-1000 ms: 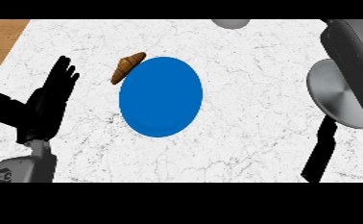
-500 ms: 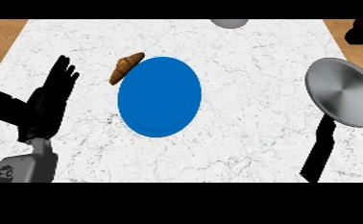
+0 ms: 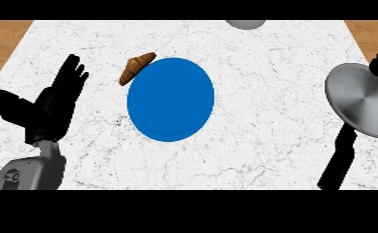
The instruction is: Pick the eggplant from the plate and place it in the pan
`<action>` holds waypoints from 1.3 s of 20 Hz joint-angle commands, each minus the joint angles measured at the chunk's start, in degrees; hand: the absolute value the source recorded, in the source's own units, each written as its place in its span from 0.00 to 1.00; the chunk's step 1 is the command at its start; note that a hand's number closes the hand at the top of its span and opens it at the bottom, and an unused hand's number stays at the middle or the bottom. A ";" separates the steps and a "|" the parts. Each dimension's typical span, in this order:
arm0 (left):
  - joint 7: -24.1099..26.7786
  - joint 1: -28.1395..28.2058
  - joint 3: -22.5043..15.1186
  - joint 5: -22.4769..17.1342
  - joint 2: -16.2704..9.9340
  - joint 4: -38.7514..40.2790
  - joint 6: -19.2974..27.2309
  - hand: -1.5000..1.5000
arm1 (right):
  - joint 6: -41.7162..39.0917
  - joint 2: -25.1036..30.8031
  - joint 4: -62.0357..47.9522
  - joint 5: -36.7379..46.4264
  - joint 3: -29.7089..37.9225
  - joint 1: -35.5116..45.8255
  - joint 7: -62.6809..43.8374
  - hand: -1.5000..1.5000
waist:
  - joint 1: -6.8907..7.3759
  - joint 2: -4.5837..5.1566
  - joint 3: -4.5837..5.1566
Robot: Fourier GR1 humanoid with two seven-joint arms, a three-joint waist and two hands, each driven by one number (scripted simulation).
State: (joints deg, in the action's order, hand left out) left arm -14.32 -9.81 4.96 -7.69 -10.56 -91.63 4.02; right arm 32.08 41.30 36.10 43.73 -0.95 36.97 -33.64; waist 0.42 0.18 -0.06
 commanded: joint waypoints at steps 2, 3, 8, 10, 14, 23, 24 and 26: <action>-1.63 -2.58 -0.81 1.03 0.13 0.01 0.36 0.50 | 3.36 -0.99 -12.36 -1.30 4.02 0.70 8.40 1.00 | 0.71 0.29 -0.05; 1.52 0.15 -1.28 1.81 0.36 0.48 -0.42 0.50 | -0.17 0.18 -14.10 -0.52 3.41 2.07 6.77 1.00 | 1.02 0.37 -0.04; -2.62 -1.30 -0.32 0.14 -0.19 -1.63 -0.20 0.50 | 1.40 -1.59 -16.24 -11.07 13.21 -0.25 9.74 0.00 | 0.73 0.20 -0.13; 0.79 0.69 -1.13 1.55 0.95 -0.22 -0.17 0.50 | 0.95 -2.32 -18.99 -11.30 13.93 1.63 12.69 0.00 | 0.99 0.33 -0.09; 0.45 1.46 -0.60 1.02 0.58 -1.52 -0.80 0.50 | 4.27 -2.36 -21.20 -13.73 17.19 0.43 20.61 0.00 | 1.20 0.39 -0.12; 0.34 1.58 1.99 0.68 -1.06 -0.38 -0.61 0.50 | 6.02 -3.93 -4.20 -31.49 31.52 -8.44 37.08 0.00 | -2.27 -0.83 0.05; 0.40 2.05 1.07 1.24 0.15 -0.86 0.20 0.50 | 5.35 -5.25 -2.33 -33.86 33.16 -9.77 38.84 0.00 | -2.26 -0.82 0.04; 0.84 0.85 1.75 1.74 0.48 0.85 1.36 0.50 | 2.21 -5.00 2.90 -36.62 34.50 -13.48 38.71 0.00 | -3.11 -0.95 0.16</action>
State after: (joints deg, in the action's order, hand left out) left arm -14.18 -8.84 6.02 -6.38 -10.38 -91.91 4.49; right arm 37.34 36.89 31.36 13.36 29.33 28.42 1.48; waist -1.40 -0.43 -0.02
